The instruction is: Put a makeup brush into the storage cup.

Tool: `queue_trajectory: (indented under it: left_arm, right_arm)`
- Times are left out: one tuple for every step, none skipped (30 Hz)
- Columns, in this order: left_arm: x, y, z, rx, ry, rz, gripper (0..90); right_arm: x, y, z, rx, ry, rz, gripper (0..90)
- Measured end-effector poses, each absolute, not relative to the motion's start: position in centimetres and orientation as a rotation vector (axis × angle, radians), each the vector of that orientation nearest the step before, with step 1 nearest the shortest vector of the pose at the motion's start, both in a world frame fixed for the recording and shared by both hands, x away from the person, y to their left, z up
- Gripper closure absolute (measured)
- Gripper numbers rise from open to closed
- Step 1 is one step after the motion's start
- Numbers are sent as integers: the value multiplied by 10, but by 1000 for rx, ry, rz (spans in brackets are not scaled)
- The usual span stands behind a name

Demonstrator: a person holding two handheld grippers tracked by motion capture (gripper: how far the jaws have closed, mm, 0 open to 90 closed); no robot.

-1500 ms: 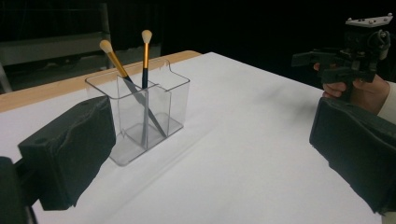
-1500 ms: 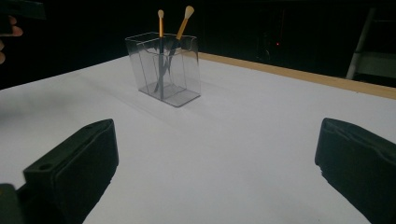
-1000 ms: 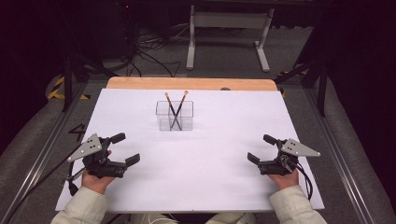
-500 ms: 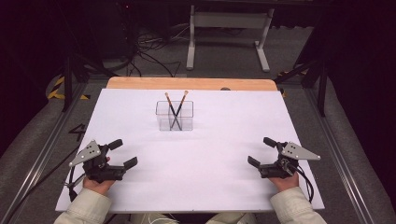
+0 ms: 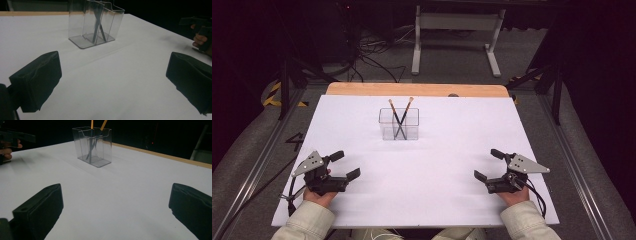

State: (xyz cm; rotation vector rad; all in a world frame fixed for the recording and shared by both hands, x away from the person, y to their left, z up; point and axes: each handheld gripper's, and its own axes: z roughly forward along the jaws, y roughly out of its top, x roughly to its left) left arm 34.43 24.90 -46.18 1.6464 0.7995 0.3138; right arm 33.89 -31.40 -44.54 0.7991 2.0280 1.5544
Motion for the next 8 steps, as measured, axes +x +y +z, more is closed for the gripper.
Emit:
queue_trajectory:
  left_arm:
    - [344,249,-462,1646,799,314,8]
    - [344,249,-462,1645,795,318,8]
    - [345,249,-462,1645,795,316,8]
    - [345,249,-462,1646,802,311,8]
    - [345,249,-462,1646,802,311,8]
    - [345,249,-462,1650,800,312,8]
    - [345,249,-462,1652,797,315,7]
    - [345,249,-462,1651,794,316,7]
  right_arm:
    - [339,-314,-445,799,2028,1554,0]
    - [339,-314,-446,802,2029,1559,0]
    - [339,-314,-445,797,2026,1556,0]
    - [339,-314,-445,794,2026,1556,0]
    - [339,-314,-445,794,2026,1556,0]
    - [339,-313,-445,794,2027,1556,0]
    - [339,-314,-445,800,2023,1551,0]
    - [339,-314,-445,800,2023,1551,0]
